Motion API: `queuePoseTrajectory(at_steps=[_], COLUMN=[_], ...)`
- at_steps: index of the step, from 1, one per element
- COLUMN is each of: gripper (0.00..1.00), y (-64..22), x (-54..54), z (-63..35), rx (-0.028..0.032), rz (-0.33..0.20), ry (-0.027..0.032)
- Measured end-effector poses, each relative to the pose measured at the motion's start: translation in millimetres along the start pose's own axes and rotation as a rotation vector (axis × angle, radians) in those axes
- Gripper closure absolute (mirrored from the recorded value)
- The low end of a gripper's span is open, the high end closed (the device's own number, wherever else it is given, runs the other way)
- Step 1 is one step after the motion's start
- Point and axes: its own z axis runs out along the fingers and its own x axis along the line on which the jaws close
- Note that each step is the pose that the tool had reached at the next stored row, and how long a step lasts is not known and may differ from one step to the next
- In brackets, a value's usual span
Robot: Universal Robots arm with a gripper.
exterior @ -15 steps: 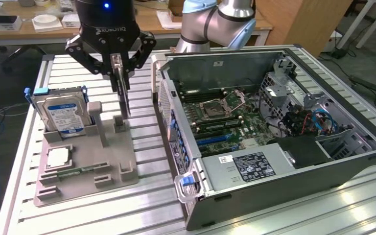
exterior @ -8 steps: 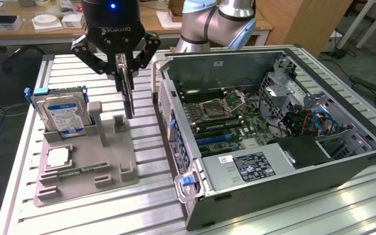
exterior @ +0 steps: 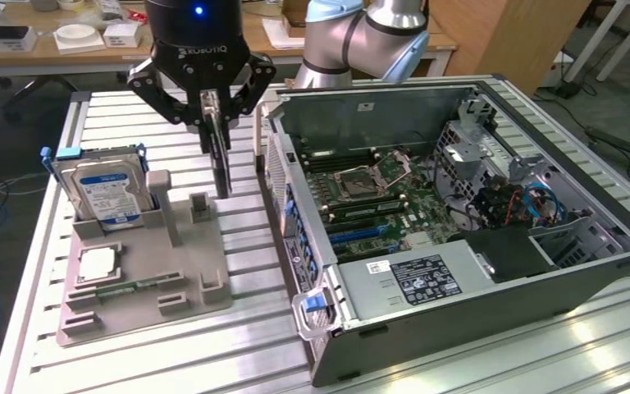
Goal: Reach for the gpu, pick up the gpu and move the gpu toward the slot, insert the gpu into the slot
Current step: 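Pick up the gpu and move the gpu toward the slot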
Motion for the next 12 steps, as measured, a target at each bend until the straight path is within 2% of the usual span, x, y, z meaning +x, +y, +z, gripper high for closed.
queuePoseTrajectory(at_steps=[12], gripper=[0.73], y=[-0.5], x=[-10.1], z=[0.7], rx=[0.0000], rz=[0.000], ry=[0.0000])
